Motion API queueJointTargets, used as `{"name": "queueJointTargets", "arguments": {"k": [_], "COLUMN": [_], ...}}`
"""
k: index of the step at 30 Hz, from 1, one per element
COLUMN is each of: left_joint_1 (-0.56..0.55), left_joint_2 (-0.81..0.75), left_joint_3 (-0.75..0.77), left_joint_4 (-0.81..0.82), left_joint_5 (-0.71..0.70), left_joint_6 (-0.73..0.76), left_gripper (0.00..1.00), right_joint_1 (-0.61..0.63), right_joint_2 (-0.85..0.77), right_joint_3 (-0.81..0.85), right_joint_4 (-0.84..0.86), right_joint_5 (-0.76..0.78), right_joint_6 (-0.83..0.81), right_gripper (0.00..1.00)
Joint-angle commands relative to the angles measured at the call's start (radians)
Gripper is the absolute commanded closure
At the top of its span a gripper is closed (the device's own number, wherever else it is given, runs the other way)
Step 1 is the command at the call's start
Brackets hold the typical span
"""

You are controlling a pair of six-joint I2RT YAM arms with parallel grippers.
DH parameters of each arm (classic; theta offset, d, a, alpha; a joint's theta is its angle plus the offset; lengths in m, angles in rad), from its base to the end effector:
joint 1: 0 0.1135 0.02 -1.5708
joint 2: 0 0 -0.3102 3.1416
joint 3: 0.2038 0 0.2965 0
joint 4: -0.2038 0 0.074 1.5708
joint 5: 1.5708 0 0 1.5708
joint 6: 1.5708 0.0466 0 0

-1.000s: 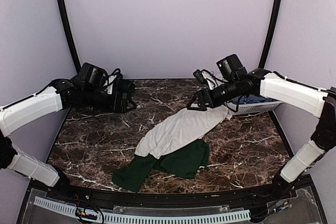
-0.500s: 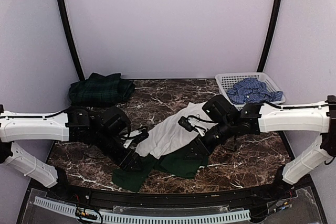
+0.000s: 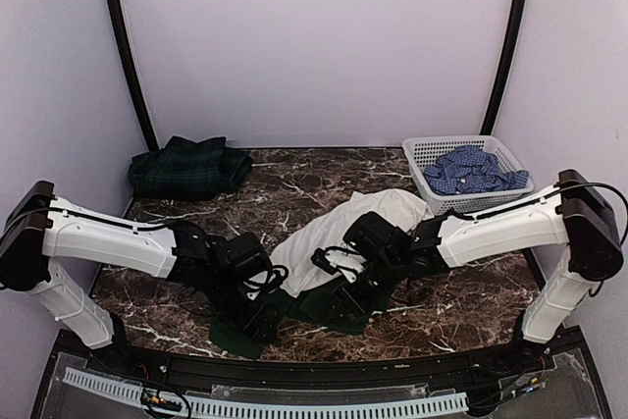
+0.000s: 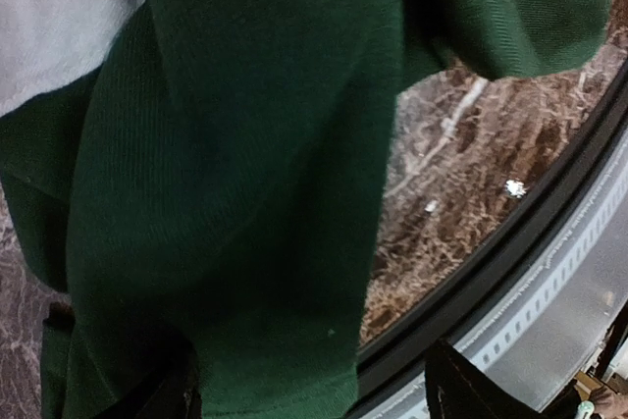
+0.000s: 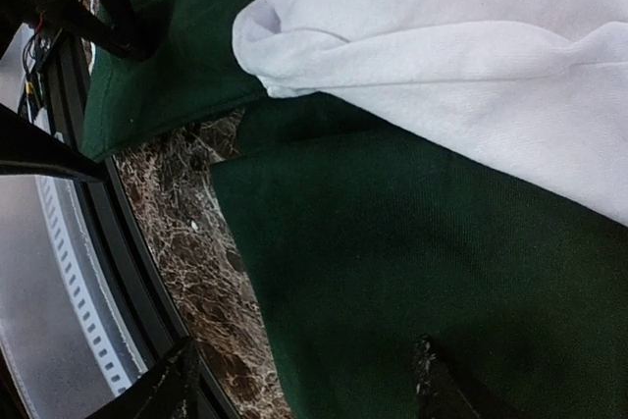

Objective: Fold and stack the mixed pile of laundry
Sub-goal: Adjust the crumpled T-shirt at the center of the board.

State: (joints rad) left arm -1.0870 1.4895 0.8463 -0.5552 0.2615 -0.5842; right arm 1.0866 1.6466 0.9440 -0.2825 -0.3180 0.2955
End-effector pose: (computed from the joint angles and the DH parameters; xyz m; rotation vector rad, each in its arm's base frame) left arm 0.1319 -0.2769 0.1857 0.8203 2.8943 -0.6855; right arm 0.1590 0.3336 0.1824 -1.1856 2.4933 0.8707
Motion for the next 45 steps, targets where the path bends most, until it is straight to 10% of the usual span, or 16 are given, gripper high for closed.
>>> {"name": "queueJointTargets", "arguments": {"k": [1,8,15,21,25,30,45], "left_joint_1": [-0.008,0.012,0.204,0.357,0.422,0.205,-0.122], "left_joint_2": [0.069,0.092,-0.061,-0.198,-0.265,-0.204,0.116], "left_joint_3": [-0.003,-0.034,-0.087,-0.085,-0.091,0.019,0.001], "left_joint_4": [0.044,0.073,0.112,0.076,0.085,-0.025,-0.040], "left_joint_5": [-0.046,-0.112,-0.085,-0.100,-0.077,-0.131,-0.211], "left_joint_6": [-0.020,-0.076,-0.086,-0.087,-0.035,0.080,0.002], "left_gripper": [0.18,0.30,0.81,1.00,0.98,0.37,0.19], "right_joint_1": [0.027,0.035,0.000,-0.116,-0.220,-0.256,-0.255], "right_joint_2": [0.029,0.085,0.137,0.049,-0.025,-0.084,-0.188], "right_joint_3": [0.014,-0.028,-0.045,-0.104,-0.153,-0.150,-0.157], "right_joint_4": [0.040,0.056,0.028,0.034,0.053,0.003,-0.019], "right_joint_5": [0.066,0.194,0.244,0.207,0.139,0.142,0.055], "right_joint_6": [0.015,0.111,0.160,0.204,0.232,0.211,0.143], "right_gripper": [0.27,0.35,0.53,0.53,0.50,0.49,0.25]}}
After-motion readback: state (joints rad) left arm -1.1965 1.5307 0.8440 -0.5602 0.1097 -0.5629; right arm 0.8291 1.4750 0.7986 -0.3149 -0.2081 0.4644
